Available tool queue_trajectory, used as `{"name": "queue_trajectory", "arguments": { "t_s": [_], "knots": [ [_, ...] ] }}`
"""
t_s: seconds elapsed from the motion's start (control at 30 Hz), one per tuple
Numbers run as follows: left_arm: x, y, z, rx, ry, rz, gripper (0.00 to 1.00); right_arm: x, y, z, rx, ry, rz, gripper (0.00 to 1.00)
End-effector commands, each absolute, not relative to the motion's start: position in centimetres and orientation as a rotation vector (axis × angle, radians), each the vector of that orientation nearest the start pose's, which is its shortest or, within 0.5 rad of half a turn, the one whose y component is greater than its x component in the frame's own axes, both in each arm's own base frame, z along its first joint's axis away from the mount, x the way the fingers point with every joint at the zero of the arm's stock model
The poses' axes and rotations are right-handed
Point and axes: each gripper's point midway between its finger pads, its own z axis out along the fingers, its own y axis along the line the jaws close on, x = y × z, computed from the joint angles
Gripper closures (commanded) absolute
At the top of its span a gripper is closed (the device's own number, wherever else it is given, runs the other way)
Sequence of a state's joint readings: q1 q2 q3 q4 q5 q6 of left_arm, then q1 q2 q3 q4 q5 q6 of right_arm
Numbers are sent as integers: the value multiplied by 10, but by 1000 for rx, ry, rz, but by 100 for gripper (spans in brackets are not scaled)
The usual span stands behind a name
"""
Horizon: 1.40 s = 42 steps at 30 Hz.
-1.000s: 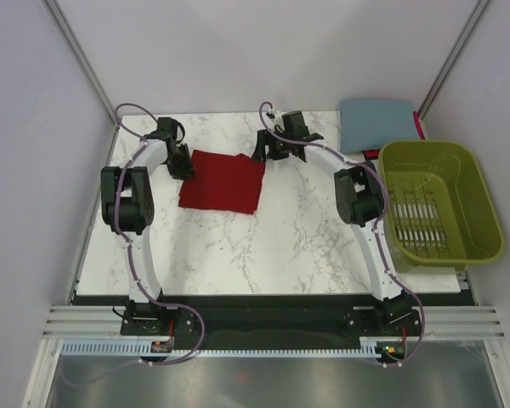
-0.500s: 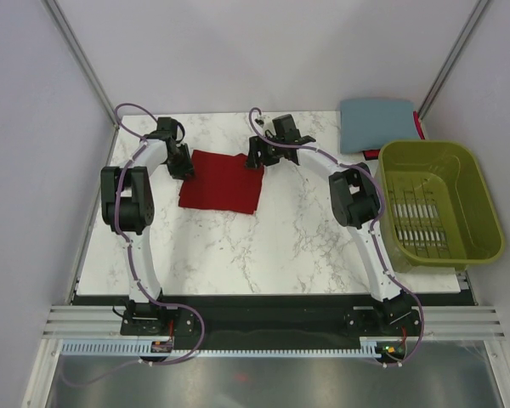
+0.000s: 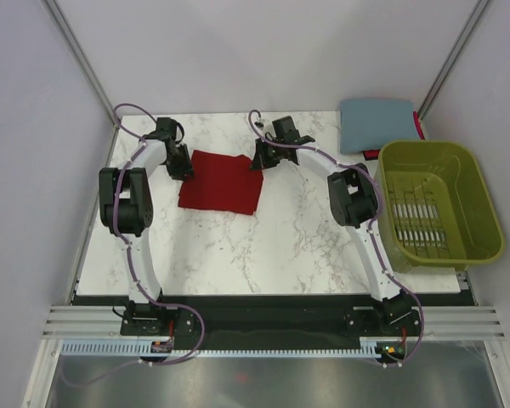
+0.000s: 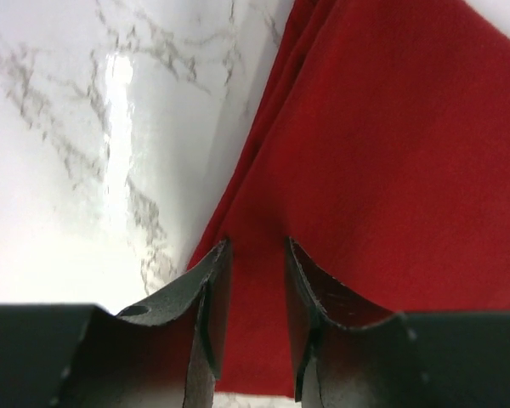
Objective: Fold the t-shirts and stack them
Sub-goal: Neatly place the folded tshirt to the corner
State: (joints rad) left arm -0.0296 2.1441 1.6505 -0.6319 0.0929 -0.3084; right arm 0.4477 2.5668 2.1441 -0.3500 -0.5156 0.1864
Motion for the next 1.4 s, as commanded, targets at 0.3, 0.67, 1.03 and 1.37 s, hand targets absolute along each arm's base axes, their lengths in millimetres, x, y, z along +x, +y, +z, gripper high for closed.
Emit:
{"name": "queue_trajectory", "arguments": {
  "t_s": [0.3,0.67,1.03,1.37],
  "knots": [
    [389,-126,172,-105,2455,-287,62,538,326,120,-589,2191,628,100],
    [351,-126,198,-94,2242,-313,61,545,237,163,-699,2173,31,100],
    [331,-128,224,-38,2148,-381,60,565,135,221,-685,2065,-375,100],
    [326,-142,231,11,2149,-478,59,594,66,258,-737,1960,-656,100]
  ]
}}
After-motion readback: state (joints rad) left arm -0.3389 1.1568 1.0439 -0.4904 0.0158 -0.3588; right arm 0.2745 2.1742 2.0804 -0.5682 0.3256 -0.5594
